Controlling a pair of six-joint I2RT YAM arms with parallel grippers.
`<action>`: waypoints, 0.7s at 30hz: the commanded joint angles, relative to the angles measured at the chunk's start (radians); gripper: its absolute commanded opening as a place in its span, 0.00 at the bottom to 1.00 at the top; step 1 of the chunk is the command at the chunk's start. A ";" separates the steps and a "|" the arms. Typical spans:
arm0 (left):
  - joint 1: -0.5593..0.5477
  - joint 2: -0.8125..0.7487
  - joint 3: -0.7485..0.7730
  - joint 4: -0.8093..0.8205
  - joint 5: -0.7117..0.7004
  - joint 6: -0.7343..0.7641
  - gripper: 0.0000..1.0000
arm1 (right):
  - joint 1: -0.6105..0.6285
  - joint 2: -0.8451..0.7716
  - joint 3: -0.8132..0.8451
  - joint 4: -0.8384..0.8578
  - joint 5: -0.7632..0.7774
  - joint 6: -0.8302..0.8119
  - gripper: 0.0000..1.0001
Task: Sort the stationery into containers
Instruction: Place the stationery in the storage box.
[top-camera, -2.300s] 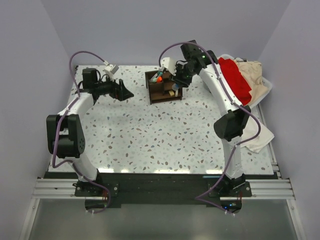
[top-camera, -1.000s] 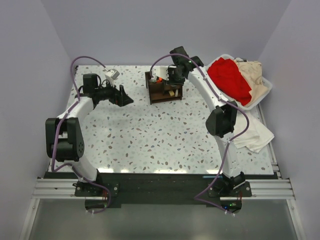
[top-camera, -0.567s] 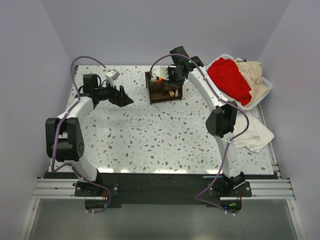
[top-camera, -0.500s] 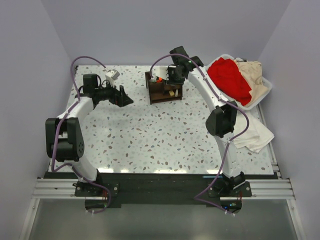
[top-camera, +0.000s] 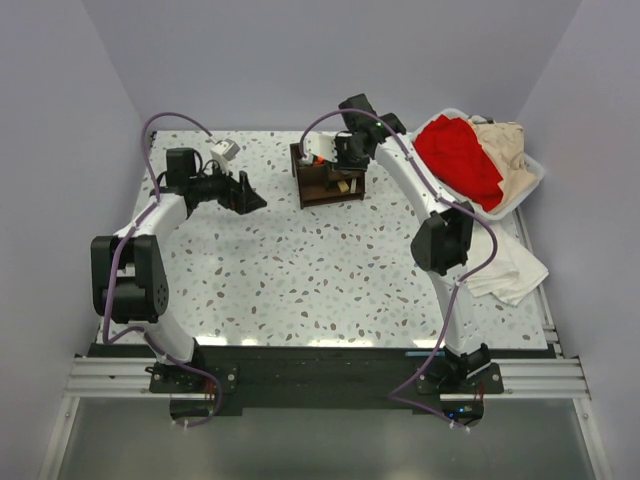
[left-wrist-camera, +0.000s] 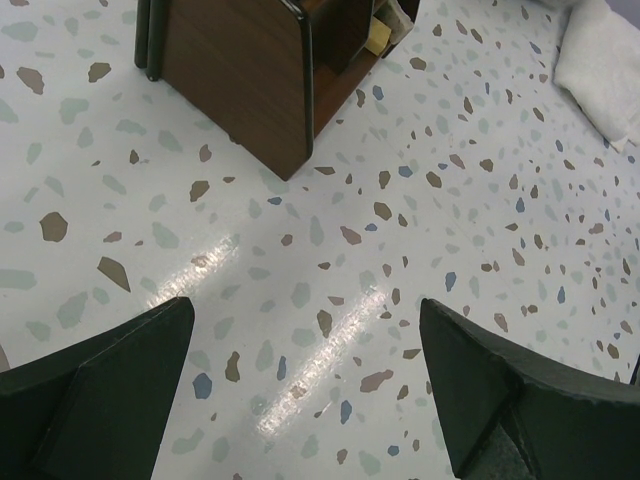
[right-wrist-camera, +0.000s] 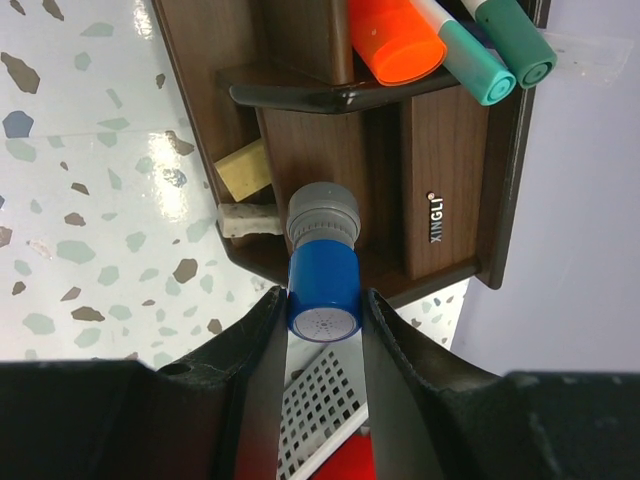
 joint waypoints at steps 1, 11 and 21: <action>0.006 -0.030 0.000 0.006 0.008 0.029 1.00 | 0.007 0.018 0.000 0.007 -0.007 -0.007 0.14; 0.006 -0.023 0.003 0.003 0.005 0.032 1.00 | 0.005 0.020 -0.026 0.105 0.019 0.028 0.42; 0.006 -0.012 0.006 0.004 0.011 0.032 1.00 | 0.005 -0.017 -0.072 0.208 0.041 0.036 0.66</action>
